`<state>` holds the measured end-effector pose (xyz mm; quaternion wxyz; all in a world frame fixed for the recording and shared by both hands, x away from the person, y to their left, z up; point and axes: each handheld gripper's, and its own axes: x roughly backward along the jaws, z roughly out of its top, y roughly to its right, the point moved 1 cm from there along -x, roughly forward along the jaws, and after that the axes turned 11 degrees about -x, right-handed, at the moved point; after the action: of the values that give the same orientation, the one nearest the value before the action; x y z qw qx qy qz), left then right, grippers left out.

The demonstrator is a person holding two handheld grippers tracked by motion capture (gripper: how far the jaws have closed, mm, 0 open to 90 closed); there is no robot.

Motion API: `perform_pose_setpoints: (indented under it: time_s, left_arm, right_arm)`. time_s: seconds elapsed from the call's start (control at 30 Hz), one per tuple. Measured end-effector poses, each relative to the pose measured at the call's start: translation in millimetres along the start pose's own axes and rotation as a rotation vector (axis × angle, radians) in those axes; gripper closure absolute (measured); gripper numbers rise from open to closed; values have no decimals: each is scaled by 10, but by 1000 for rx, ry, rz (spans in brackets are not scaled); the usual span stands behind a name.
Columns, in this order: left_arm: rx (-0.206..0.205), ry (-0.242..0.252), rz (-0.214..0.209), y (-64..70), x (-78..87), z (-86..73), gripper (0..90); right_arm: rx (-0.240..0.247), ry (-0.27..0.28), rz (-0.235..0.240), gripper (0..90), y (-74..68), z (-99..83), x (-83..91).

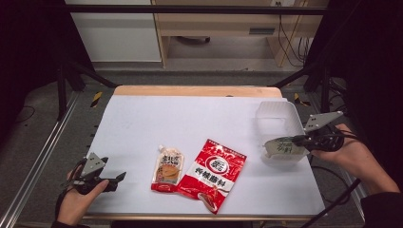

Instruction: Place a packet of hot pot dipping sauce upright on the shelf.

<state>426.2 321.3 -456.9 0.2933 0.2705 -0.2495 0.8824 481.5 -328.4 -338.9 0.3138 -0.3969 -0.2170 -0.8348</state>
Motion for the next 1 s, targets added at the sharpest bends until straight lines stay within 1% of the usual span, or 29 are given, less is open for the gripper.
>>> perform_pose_setpoints:
  time_s: [0.07, 0.1, 0.13, 0.2, 0.27, 0.3, 0.33, 0.37, 0.43, 0.5, 0.53, 0.57, 0.6, 0.73, 0.8, 0.83, 0.93, 1.0]
  left_arm:
    - [1, 0, 0, -2, -1, -1, 132]
    - [-1, -1, 0, -3, 0, -1, 132]
    - [0, 0, 1, -3, 0, -1, 132]
    - [-1, 0, 2, -3, 1, 0, 132]
    - [0, 0, 2, -1, 0, 0, 132]
    - [0, 0, 2, -1, 0, 0, 132]
    - [0, 0, 2, 2, -1, 1, 132]
    - [-1, -1, 4, 4, -2, 1, 132]
    - [-2, -1, 5, 3, -2, 1, 132]
    - [-3, -2, 6, 3, -2, 1, 132]
    - [-4, -2, 6, 4, -2, 1, 132]
    - [-4, -2, 6, 5, -2, 2, 132]
    - [-6, -3, 5, 5, -1, 3, 132]
    - [-8, -2, 6, 11, -1, 5, 131]
    - [-7, 0, 6, 11, -1, 7, 131]
    - [-7, 1, 6, 11, -1, 8, 131]
    - [-6, 2, 5, 10, 1, 9, 130]
    - [-5, 2, 5, 10, 3, 10, 130]
  right_arm:
    - [1, -9, -4, 741, 3, -20, 4]
    - [-9, -14, -10, 696, -2, -29, 5]
    - [-11, -24, -19, 648, -5, -36, 12]
    - [-23, -26, -34, 582, -24, -44, 22]
    - [-19, -25, -56, 489, -57, -51, 29]
    - [-19, -25, -56, 489, -57, -51, 29]
    - [-12, -30, -59, 448, -93, -57, 26]
    - [-15, -33, -68, 419, -113, -57, 25]
    - [-7, -33, -74, 370, -166, -48, 23]
    - [3, -22, -69, 336, -234, -27, 28]
    - [11, -17, -59, 319, -264, -13, 29]
    - [12, -13, -65, 300, -300, 1, 27]
    - [13, -10, -57, 288, -335, 15, 25]
    - [32, -3, -52, 226, -483, 86, -9]
    - [40, 12, -46, 213, -556, 136, -28]
    - [46, 14, -49, 204, -590, 164, -34]
    - [43, 36, -58, 191, -695, 262, -41]
    - [54, 55, -66, 189, -764, 334, -40]
